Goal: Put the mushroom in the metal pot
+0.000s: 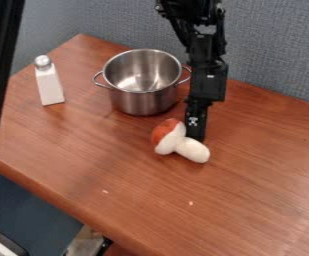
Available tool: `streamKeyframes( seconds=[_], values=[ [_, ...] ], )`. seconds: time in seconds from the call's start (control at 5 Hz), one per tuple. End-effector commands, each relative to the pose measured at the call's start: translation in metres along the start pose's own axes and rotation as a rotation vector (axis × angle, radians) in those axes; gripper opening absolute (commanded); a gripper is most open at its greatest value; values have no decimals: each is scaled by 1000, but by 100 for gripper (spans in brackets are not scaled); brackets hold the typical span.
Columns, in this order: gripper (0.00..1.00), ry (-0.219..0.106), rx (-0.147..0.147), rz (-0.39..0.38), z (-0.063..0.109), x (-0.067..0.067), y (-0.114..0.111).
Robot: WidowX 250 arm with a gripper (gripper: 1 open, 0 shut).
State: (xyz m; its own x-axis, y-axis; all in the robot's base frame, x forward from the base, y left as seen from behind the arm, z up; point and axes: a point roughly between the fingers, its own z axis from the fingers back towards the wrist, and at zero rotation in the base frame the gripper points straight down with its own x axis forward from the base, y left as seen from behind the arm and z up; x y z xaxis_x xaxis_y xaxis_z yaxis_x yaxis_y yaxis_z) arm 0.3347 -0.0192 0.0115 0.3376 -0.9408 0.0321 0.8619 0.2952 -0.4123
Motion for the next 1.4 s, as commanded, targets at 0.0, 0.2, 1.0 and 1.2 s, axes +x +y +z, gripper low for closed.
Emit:
streamKeyframes(
  seconds=[0.0, 0.2, 1.0, 1.2],
  values=[
    [100, 17, 7, 10, 0, -5, -9],
    [0, 14, -12, 6, 7, -1, -19],
    [0, 59, -62, 42, 8, 2, -63],
    [0, 60, -68, 69, 15, 8, -73]
  ],
)
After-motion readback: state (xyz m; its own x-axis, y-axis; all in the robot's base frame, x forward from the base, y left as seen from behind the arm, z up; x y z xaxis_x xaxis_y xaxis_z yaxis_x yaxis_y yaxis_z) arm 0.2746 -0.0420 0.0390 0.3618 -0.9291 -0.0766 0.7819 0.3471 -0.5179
